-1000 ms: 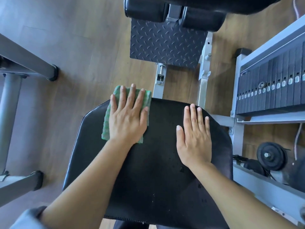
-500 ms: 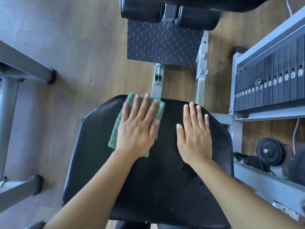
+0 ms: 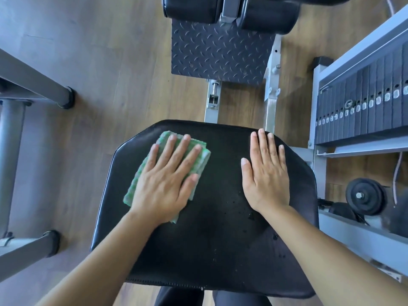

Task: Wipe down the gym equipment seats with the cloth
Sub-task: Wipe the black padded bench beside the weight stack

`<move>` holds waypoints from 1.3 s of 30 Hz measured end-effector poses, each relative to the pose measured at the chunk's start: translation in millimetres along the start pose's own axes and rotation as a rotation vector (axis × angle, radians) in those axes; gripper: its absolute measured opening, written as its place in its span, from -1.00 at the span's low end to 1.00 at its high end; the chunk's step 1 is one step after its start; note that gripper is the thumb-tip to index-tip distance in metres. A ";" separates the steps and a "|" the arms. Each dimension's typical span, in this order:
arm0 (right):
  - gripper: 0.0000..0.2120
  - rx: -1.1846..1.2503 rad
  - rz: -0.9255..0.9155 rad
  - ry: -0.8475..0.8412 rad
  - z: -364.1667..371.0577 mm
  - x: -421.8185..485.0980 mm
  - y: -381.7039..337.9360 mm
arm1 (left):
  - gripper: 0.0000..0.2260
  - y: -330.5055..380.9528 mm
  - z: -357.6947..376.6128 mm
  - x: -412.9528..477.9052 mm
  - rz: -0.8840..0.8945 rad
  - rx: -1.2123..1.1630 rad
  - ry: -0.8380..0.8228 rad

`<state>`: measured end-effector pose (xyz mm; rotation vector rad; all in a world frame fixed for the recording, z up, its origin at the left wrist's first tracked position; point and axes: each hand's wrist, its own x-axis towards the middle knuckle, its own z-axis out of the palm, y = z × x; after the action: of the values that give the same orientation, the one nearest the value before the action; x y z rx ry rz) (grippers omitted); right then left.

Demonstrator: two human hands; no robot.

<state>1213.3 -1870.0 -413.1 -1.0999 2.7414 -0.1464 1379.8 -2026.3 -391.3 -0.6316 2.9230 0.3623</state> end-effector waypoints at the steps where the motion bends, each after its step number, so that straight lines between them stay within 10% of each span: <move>1: -0.44 -0.003 0.003 0.001 0.1 0.0 -0.3 | -0.51 -10.1 -1.4 -2.0 -0.057 0.002 0.013; 5: -0.43 0.004 0.002 -0.010 -0.1 -0.5 0.4 | -0.48 -11.2 -5.7 33.1 -0.379 -0.023 0.038; 11: -0.43 0.015 0.001 -0.016 -1.5 -0.2 -0.6 | -0.50 0.9 -1.0 0.9 -0.009 0.009 0.009; 17: -0.43 -0.003 -0.001 -0.019 -1.4 -1.4 0.4 | -0.47 -10.0 -6.9 31.0 -0.303 -0.019 0.043; 23: -0.43 0.001 -0.005 -0.033 -2.0 -0.9 0.2 | -0.51 8.7 2.8 12.9 0.052 0.009 0.011; 29: -0.42 -0.009 -0.004 -0.045 -1.5 -1.0 1.0 | -0.46 -16.0 -5.1 42.7 -0.283 -0.025 0.038; 35: -0.43 -0.002 -0.004 -0.053 -2.2 -1.3 1.4 | -0.50 6.5 3.1 25.8 0.021 0.011 0.032; 39: -0.43 -0.004 0.002 -0.063 -2.6 -1.0 2.0 | -0.49 -21.5 -1.4 23.1 -0.168 0.001 0.068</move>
<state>1212.2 -1867.8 -410.7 -1.0846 2.6885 -0.1042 1367.8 -2054.7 -398.4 -0.8986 2.9047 0.3262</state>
